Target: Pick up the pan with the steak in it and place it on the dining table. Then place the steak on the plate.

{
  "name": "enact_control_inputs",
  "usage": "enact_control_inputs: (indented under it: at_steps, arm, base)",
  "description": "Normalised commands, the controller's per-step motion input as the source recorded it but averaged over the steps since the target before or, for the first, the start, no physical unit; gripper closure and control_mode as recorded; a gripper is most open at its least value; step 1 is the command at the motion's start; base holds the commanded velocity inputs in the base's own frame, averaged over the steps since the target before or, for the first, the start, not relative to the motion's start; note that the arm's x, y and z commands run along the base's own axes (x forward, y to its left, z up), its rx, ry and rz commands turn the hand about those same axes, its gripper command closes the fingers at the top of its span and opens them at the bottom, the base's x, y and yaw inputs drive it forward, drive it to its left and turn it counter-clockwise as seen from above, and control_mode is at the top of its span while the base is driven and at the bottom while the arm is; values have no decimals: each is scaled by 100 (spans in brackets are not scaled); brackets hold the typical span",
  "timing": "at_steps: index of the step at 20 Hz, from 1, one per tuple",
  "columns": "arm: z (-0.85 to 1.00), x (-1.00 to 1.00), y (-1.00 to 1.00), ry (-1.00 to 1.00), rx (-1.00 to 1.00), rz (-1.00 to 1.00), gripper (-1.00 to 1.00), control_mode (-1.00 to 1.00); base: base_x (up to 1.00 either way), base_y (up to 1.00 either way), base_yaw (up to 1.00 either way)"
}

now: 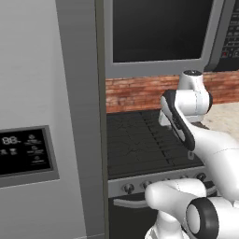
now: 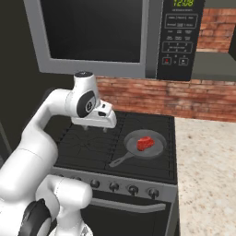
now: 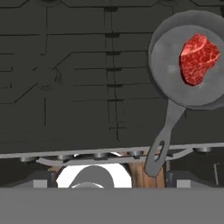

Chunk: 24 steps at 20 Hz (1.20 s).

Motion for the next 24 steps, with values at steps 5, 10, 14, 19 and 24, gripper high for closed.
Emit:
enact_control_inputs:
  at_steps: [5, 10, 14, 19, 24]
  arm:
    - [-42, 1, -38, 3, -5, -11, -100, -100]
    - [-36, 8, -42, 2, -1, -11, -100, -100]
    - [-34, 12, -41, 2, 0, -11, -100, -100]
    - [-37, 19, -36, 4, 3, -11, -100, -100]
    - [-42, 19, -30, 5, 5, -10, -100, -100]
  base:
    - [0, 0, 0]
    - [0, 0, 0]
    - [0, 0, 0]
    - [0, 0, 0]
    - [0, 0, 0]
